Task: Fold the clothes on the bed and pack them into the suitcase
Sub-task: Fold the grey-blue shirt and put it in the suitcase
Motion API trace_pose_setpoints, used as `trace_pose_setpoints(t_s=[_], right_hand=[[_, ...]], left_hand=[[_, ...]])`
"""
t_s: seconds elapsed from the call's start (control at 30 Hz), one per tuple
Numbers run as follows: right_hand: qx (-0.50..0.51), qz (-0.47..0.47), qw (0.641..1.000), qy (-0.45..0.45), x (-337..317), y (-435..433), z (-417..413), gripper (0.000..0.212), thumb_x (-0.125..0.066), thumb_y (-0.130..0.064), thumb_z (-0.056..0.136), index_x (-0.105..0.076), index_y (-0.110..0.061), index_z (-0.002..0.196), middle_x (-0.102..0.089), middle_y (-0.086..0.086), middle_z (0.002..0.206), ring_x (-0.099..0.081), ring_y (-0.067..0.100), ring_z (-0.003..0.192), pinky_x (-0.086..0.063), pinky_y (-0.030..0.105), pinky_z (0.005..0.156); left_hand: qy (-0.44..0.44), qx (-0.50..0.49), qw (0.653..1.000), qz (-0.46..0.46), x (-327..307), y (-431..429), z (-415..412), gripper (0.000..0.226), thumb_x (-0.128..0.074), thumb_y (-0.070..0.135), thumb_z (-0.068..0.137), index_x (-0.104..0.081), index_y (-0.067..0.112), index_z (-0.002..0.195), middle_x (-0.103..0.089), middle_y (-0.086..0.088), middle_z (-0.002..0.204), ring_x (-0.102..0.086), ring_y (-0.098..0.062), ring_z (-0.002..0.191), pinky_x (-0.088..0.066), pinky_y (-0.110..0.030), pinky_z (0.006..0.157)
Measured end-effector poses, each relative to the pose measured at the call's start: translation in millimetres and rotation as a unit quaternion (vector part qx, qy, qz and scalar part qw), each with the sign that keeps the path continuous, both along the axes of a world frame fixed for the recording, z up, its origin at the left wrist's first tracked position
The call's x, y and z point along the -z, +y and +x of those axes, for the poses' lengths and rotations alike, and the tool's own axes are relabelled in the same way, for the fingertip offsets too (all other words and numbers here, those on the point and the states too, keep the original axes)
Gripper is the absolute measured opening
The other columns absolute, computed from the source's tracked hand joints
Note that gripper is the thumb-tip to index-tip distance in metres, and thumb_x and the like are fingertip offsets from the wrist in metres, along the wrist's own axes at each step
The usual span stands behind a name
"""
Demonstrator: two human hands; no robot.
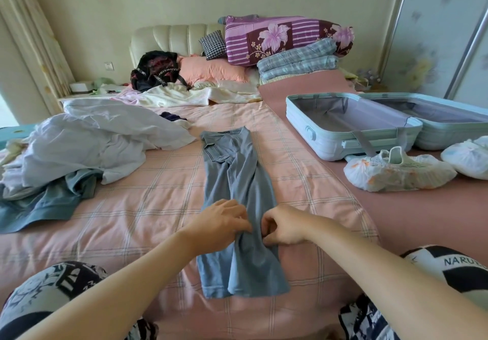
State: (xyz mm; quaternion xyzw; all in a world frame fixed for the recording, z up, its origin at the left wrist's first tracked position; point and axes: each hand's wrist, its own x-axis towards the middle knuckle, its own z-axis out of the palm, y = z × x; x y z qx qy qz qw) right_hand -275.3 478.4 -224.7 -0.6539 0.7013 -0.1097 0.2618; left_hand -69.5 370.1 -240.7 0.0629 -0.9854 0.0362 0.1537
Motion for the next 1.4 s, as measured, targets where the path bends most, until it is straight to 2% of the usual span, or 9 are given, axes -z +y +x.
trace_pose_setpoints(t_s=[0.27, 0.37, 0.5, 0.6, 0.77, 0.93, 1.1, 1.23, 1.4], right_hand=[[0.053, -0.018, 0.988, 0.145, 0, 3, -12, 0.024, -0.061, -0.045, 0.079, -0.069, -0.023, 0.084, -0.066, -0.011, 0.091, -0.062, 0.015, 0.089, -0.052, 0.033, 0.077], [0.14, -0.012, 0.968, 0.209, 2, -5, -8, 0.061, -0.052, -0.082, 0.07, -0.059, -0.024, 0.085, -0.057, -0.005, 0.086, -0.058, 0.022, 0.088, -0.043, 0.033, 0.072], [0.157, -0.025, 0.983, 0.087, 2, -12, -5, 0.03, -0.078, -0.048, 0.075, -0.065, -0.023, 0.067, -0.067, -0.009, 0.074, -0.066, 0.017, 0.083, -0.045, 0.025, 0.066], [0.15, -0.003, 0.974, 0.17, -10, -10, -16, 0.011, -0.065, -0.029, 0.075, -0.067, -0.02, 0.079, -0.068, -0.005, 0.086, -0.066, 0.021, 0.087, -0.051, 0.028, 0.074], [0.138, 0.018, 0.953, 0.269, -10, 4, -27, 0.015, -0.063, -0.026, 0.083, -0.056, -0.021, 0.095, -0.062, -0.001, 0.105, -0.059, 0.025, 0.094, -0.046, 0.032, 0.077], [-0.139, -0.176, 0.897, 0.38, 3, 13, -24, 0.079, -0.064, -0.004, 0.074, -0.037, -0.029, 0.143, -0.034, 0.006, 0.147, -0.037, 0.026, 0.135, -0.034, 0.037, 0.107], [-0.247, -0.095, 0.861, 0.435, 31, 28, -23, 0.119, -0.066, -0.027, 0.072, 0.017, -0.032, 0.157, 0.028, 0.007, 0.163, 0.018, 0.021, 0.153, 0.001, 0.042, 0.124], [-0.267, -0.216, 0.869, 0.355, 38, 24, -30, 0.089, -0.067, -0.028, 0.074, -0.032, -0.036, 0.155, -0.025, 0.011, 0.164, -0.036, 0.024, 0.146, -0.035, 0.042, 0.113], [-0.037, -0.206, 0.977, 0.051, 17, 11, -13, 0.037, -0.042, -0.016, 0.08, -0.077, -0.016, 0.09, -0.076, 0.004, 0.091, -0.064, 0.02, 0.082, -0.052, 0.035, 0.079]], left_hand=[[-0.159, -0.124, 0.953, 0.227, 0, -1, 28, 0.048, -0.045, 0.003, 0.067, -0.074, 0.04, 0.076, -0.064, 0.021, 0.092, -0.056, 0.001, 0.092, -0.048, -0.021, 0.086], [0.042, -0.192, 0.946, 0.257, 3, -10, 20, 0.05, -0.051, -0.006, 0.077, -0.065, 0.041, 0.067, -0.059, 0.018, 0.083, -0.057, -0.003, 0.077, -0.044, -0.018, 0.071], [0.101, -0.171, 0.969, 0.147, 1, -9, 12, 0.019, -0.069, 0.02, 0.088, -0.07, 0.03, 0.103, -0.057, 0.013, 0.11, -0.053, -0.006, 0.104, -0.045, -0.029, 0.094], [-0.08, -0.177, 0.978, 0.081, 7, -2, 10, 0.071, -0.059, 0.058, 0.087, -0.035, 0.036, 0.15, -0.028, 0.009, 0.157, -0.02, -0.014, 0.146, -0.016, -0.035, 0.12], [-0.135, -0.175, 0.973, 0.074, 18, 6, 7, 0.08, -0.043, 0.067, 0.092, -0.009, 0.035, 0.157, -0.002, 0.007, 0.165, -0.013, -0.018, 0.15, -0.014, -0.035, 0.123], [-0.002, -0.058, 0.998, -0.003, 20, 11, 26, 0.068, -0.058, 0.078, 0.075, -0.053, 0.023, 0.115, -0.045, 0.007, 0.124, -0.048, -0.015, 0.11, -0.046, -0.035, 0.097], [-0.158, -0.038, 0.984, -0.077, 27, 0, 51, 0.098, -0.066, 0.074, 0.058, -0.038, 0.031, 0.141, -0.03, 0.005, 0.151, -0.029, -0.015, 0.141, -0.027, -0.031, 0.117], [-0.116, -0.073, 0.99, 0.03, 12, -2, 47, 0.045, -0.064, 0.038, 0.091, -0.056, 0.039, 0.135, -0.041, 0.012, 0.15, -0.044, -0.009, 0.133, -0.04, -0.027, 0.108], [-0.064, -0.183, 0.946, 0.26, -20, -6, 35, 0.018, -0.057, 0.03, 0.099, -0.074, 0.031, 0.092, -0.068, 0.022, 0.088, -0.06, 0.005, 0.08, -0.047, -0.02, 0.08]])
